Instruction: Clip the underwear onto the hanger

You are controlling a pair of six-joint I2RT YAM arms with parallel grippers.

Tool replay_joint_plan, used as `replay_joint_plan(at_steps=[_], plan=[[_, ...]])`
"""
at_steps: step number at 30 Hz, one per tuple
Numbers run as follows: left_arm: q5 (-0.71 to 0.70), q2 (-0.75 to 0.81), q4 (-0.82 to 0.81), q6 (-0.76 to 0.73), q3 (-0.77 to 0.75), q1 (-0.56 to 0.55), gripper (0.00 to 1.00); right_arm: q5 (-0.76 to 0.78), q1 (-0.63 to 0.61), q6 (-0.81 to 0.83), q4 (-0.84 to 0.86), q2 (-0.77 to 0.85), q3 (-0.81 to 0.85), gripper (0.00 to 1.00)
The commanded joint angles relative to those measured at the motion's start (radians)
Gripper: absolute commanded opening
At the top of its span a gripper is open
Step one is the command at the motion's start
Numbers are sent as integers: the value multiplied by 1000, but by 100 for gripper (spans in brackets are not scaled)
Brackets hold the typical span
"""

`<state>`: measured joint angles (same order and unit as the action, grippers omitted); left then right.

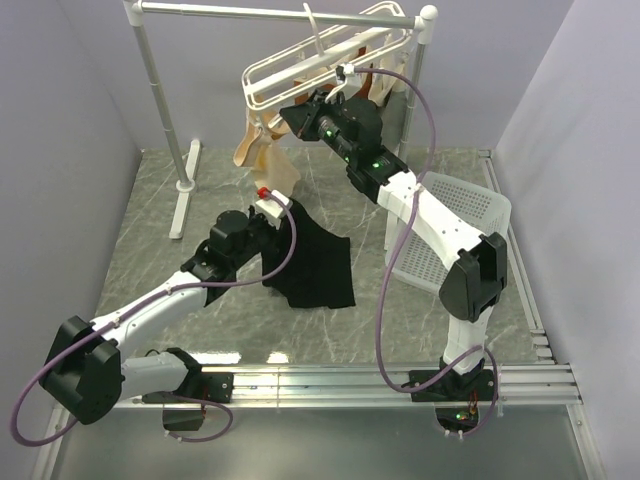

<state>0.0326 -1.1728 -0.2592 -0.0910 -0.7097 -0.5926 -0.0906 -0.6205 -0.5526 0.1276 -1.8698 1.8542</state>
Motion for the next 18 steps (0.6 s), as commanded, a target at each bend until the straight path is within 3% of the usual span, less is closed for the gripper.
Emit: replay_joint_plan(at_steps=[1, 18], plan=[[-2, 19, -169, -78, -31, 14, 0, -17, 10, 11, -22, 46, -27, 0], [18, -129, -354, -170, -207, 166, 0, -57, 10, 6, -25, 55, -33, 0]])
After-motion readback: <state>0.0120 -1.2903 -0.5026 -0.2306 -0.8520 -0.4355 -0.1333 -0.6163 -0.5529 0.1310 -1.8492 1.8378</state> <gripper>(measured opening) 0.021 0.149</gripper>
